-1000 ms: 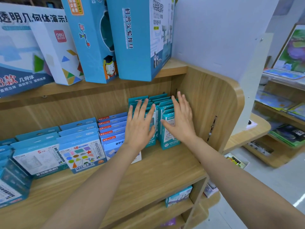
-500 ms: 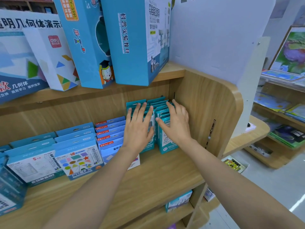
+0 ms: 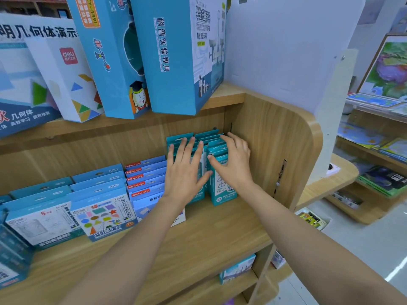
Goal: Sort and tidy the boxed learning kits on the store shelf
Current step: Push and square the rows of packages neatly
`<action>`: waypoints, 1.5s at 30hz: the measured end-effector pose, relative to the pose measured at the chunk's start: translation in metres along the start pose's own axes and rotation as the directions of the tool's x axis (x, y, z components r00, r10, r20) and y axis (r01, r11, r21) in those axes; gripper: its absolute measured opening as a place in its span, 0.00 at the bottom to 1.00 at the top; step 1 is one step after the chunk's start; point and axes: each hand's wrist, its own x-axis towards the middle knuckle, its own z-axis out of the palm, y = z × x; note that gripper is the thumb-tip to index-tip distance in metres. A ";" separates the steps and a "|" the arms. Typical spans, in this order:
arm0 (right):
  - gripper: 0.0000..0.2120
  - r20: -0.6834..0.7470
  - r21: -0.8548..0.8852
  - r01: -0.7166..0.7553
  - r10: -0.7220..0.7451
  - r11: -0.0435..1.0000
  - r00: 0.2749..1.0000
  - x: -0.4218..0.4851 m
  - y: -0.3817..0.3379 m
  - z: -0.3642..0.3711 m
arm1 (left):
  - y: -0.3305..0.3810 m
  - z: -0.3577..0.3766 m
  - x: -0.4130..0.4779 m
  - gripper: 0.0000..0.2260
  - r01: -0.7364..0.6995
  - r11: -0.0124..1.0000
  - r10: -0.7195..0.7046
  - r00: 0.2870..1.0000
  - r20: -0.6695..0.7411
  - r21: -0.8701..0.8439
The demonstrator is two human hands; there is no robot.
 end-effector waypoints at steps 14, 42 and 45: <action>0.35 0.101 -0.138 -0.058 0.072 0.989 0.992 0.003 0.003 -0.008 | 0.010 0.003 0.007 0.42 0.062 0.997 -0.062 0.998 -0.004 0.036; 0.37 0.153 0.019 -0.062 0.059 0.998 0.987 0.005 0.003 -0.005 | 0.000 0.003 0.006 0.42 0.023 1.000 -0.023 1.000 0.000 -0.011; 0.39 0.151 0.007 -0.047 0.045 0.999 0.987 0.001 0.002 -0.004 | 0.000 0.003 0.004 0.43 0.021 1.000 -0.021 1.000 -0.002 -0.011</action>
